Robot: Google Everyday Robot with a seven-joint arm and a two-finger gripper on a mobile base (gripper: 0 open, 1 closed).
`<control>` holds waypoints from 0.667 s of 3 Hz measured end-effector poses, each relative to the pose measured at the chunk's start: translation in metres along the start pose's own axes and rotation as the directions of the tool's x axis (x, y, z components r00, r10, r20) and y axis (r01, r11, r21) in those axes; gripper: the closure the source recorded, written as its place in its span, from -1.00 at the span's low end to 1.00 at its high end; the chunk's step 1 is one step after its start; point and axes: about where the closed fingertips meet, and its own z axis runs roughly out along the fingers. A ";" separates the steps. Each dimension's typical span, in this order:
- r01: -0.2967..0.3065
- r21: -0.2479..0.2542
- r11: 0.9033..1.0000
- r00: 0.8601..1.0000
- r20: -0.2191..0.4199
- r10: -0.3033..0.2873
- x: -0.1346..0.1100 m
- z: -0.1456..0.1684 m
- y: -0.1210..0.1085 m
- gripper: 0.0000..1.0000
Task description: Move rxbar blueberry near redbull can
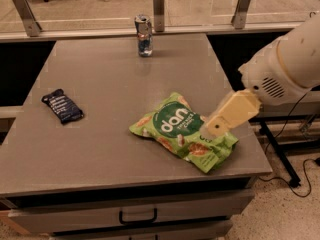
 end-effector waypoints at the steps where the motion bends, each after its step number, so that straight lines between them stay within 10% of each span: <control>1: -0.013 -0.034 0.999 0.990 0.138 0.018 -0.025 0.036 0.023 -1.00; 2: -0.015 0.007 1.000 0.974 0.225 0.013 -0.050 0.037 0.017 -1.00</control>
Offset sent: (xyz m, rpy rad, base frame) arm 0.0059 0.0443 -0.0190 0.1300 -0.0440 0.0229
